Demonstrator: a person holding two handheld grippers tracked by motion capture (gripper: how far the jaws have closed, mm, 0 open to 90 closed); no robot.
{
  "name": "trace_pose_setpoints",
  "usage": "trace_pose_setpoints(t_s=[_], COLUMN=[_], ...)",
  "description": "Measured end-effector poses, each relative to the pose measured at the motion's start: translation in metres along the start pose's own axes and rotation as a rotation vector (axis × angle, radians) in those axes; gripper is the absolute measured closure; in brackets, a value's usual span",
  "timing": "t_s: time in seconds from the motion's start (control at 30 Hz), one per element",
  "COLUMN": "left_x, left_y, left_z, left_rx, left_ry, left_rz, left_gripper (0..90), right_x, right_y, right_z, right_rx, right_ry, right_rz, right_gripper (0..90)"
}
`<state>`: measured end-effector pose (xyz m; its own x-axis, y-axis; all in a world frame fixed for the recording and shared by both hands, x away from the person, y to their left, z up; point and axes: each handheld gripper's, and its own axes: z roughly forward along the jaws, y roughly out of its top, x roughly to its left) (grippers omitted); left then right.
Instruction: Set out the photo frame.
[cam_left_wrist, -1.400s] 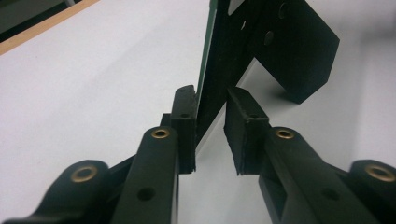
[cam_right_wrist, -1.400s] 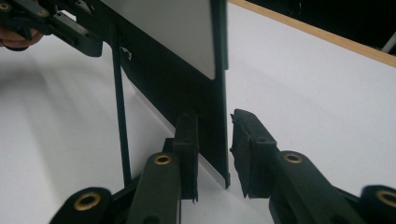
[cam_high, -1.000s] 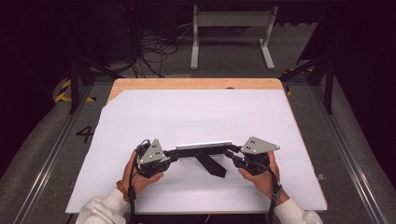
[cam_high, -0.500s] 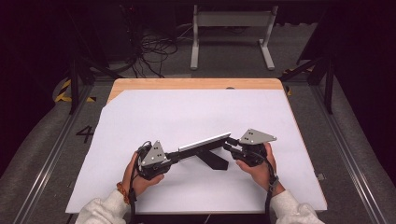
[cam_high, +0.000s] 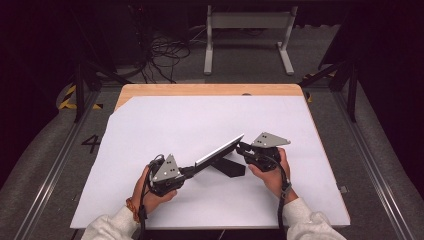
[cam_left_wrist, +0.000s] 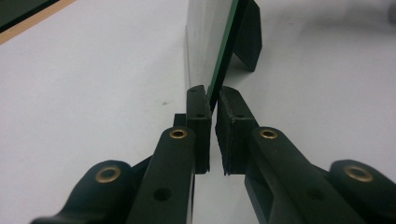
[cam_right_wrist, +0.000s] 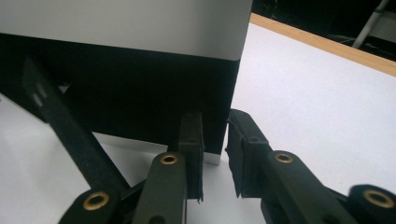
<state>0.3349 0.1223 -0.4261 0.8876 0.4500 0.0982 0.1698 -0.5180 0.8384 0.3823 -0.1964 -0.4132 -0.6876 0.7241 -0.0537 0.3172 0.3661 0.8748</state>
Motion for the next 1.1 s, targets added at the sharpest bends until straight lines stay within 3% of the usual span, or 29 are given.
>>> trace_pose_setpoints(t_s=[0.2, 0.33, 0.67, 0.8, 0.83, 1.03, 1.1], left_x=[-0.003, -0.005, -0.010, -0.014, -0.016, -0.022, -0.023], left_y=[0.001, 0.002, 0.006, 0.008, 0.010, 0.014, 0.015], left_z=[0.001, 0.002, 0.006, 0.008, 0.008, 0.010, 0.012], left_rx=[0.002, 0.003, 0.005, 0.008, 0.013, 0.021, 0.022], left_ry=[-0.010, -0.021, -0.038, -0.038, -0.040, -0.039, -0.042], left_rz=[0.007, 0.009, 0.016, 0.024, 0.026, 0.048, 0.047], left_gripper=[84.0, 83.9, 83.2, 82.7, 82.7, 82.3, 82.0], right_x=[0.000, 0.004, 0.013, 0.021, 0.025, 0.030, 0.029], right_y=[0.001, 0.005, 0.010, 0.013, 0.016, 0.017, 0.017], right_z=[0.005, 0.007, 0.008, 0.002, -0.003, -0.008, -0.007], right_rx=[-0.008, -0.025, -0.037, -0.079, -0.103, -0.105, -0.109], right_ry=[-0.043, -0.075, -0.032, -0.026, -0.028, 0.012, 0.021], right_rz=[0.011, -0.026, -0.047, -0.082, -0.113, -0.116, -0.096], right_gripper=[88.0, 90.0, 90.0, 90.0, 90.0, 90.0, 90.0])
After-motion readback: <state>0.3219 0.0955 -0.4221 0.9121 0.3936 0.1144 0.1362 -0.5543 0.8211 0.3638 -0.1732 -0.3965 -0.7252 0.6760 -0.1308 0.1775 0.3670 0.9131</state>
